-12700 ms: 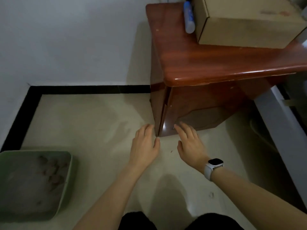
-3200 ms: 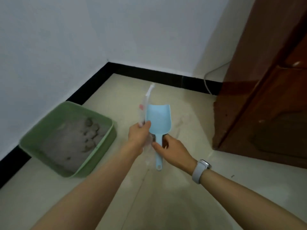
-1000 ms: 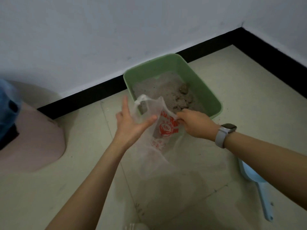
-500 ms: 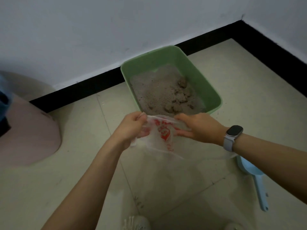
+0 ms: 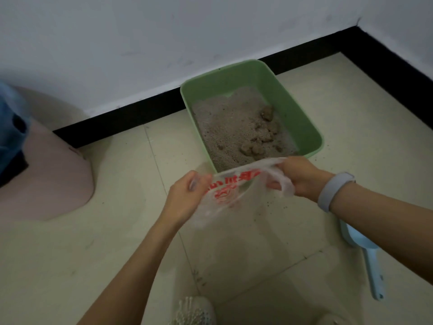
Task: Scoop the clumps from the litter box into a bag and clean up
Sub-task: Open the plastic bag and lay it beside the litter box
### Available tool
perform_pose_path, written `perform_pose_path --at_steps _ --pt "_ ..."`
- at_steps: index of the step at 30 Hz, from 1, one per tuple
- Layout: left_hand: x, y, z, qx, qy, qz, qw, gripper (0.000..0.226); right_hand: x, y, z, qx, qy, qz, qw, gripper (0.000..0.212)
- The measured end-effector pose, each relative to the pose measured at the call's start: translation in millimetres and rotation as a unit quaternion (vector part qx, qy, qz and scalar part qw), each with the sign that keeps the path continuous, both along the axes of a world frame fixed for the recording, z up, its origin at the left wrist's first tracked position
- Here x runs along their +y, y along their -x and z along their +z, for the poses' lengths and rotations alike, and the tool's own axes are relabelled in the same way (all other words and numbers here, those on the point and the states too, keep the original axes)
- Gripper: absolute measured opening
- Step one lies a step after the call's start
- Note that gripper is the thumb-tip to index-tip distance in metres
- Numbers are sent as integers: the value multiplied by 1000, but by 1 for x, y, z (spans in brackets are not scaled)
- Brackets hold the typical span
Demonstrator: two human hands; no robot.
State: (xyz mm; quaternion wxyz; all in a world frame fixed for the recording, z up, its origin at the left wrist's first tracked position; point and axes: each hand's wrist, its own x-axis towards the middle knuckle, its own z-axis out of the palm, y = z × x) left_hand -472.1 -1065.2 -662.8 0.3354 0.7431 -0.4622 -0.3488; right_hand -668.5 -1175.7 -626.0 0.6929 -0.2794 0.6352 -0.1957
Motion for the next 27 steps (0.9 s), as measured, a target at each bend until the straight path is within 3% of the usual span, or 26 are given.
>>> perform_pose_path --at_steps 2,4,6,8,9,11,13,15,16,17,18,20,24,27 --pt "4 2 -8 -116 -33 -68 990 38 -1 2 10 -96 -67 -82 990 31" --pt "6 2 -12 -136 -22 -82 987 32 0 2 17 -93 -54 -91 990 30" --pt "6 0 -12 -49 -14 -32 998 14 -1 2 9 -72 -25 -115 990 27" --pt "4 -4 -9 108 -32 74 991 12 -2 4 -6 61 69 -69 993 30" --pt "3 -7 -5 211 -50 124 968 14 -1 6 -10 143 143 -8 979 29" --pt "-1 -15 5 413 -98 182 887 13 3 11 -14 253 310 140 906 24" --pt "-2 -27 16 545 -131 198 804 19 12 18 -8 292 417 299 807 33" --pt "-2 -37 19 583 -133 197 777 33 16 28 -13 374 444 444 683 45" --pt "-1 -40 18 587 -131 199 774 27 16 33 -17 405 439 482 641 44" --pt "0 -41 17 587 -131 200 773 17 14 37 -21 424 430 498 623 39" --pt "0 -40 18 593 -133 195 770 11 13 39 -23 430 418 500 624 32" --pt "0 -37 19 592 -135 189 772 3 7 39 -26 414 402 460 675 17" --pt "3 -33 15 545 -133 157 813 4 -9 32 -28 325 313 254 855 11" --pt "8 -37 5 537 -117 132 825 25 -9 25 -20 100 131 92 982 15"
